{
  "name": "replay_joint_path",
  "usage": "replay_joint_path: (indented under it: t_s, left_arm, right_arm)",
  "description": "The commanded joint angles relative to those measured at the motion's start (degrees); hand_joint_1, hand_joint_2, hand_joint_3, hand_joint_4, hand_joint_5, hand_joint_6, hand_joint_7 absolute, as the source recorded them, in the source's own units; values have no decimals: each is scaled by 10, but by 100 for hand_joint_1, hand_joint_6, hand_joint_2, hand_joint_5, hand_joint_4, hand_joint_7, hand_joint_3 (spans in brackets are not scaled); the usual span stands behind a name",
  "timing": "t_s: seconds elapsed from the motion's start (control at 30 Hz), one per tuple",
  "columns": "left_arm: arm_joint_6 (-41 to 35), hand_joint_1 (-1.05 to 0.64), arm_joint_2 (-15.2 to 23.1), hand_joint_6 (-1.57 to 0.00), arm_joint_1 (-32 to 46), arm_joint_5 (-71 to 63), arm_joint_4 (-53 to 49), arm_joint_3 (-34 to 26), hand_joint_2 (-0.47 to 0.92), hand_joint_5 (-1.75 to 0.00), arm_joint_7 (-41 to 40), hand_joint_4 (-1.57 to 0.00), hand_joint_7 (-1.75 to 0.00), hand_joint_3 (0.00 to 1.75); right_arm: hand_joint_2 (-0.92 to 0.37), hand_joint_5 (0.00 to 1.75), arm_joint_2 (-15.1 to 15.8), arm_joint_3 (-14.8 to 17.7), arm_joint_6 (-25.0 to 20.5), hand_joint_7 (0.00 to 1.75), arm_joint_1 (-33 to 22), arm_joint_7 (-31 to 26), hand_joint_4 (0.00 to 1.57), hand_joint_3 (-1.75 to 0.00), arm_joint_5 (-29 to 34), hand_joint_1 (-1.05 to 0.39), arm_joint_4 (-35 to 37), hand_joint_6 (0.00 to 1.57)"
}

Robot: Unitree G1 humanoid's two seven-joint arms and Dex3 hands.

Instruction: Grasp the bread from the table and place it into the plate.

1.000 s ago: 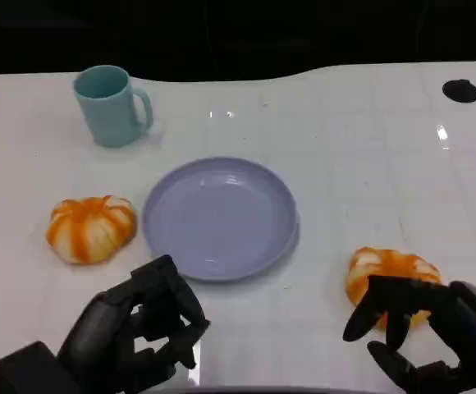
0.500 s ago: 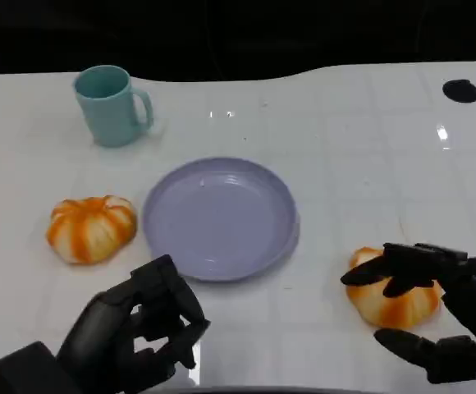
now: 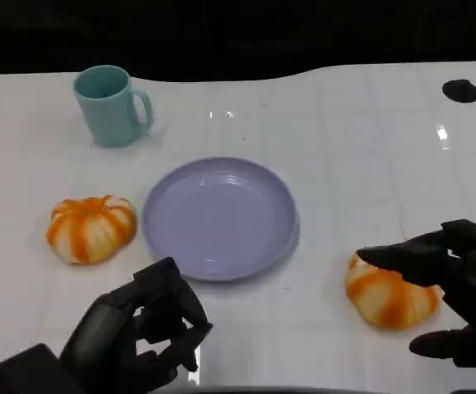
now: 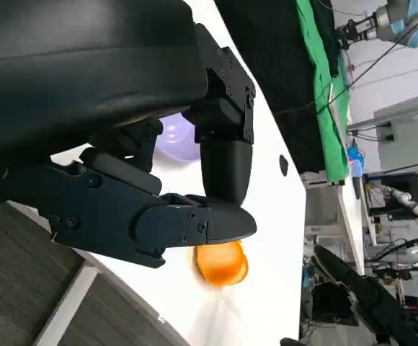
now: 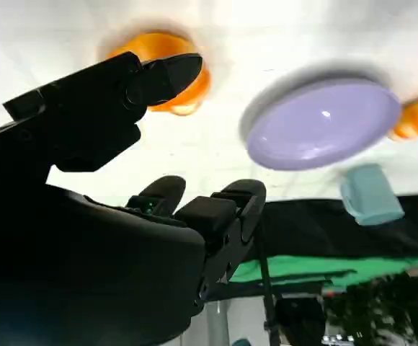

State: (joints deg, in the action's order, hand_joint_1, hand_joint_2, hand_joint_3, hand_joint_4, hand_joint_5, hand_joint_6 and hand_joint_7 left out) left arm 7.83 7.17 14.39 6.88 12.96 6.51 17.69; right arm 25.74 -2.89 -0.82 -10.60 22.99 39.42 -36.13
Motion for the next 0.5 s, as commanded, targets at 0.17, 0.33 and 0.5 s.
replay_joint_path:
  t_s: [0.17, 0.33, 0.5]
  left_arm:
    - [-4, -58, 3, -49, 8, -12, 17, 4, 92, -175, -6, -70, -171, 43]
    - [-6, -58, -1, -49, 11, -12, 21, 7, 92, -175, -9, -69, -171, 42]
    - [-2, -57, -2, -50, 13, -14, 24, 7, 92, -175, -10, -69, -171, 43]
  right_arm:
    - [-72, 58, 12, -30, -13, 5, 32, 10, 8, -1, 78, -36, 31, 40]
    - [-72, 58, 11, -55, 1, 5, 55, -24, 14, 0, 121, -39, 92, 44]
    - [-74, 53, 0, -81, -4, 3, 86, -42, 15, -1, 141, -39, 158, 45]
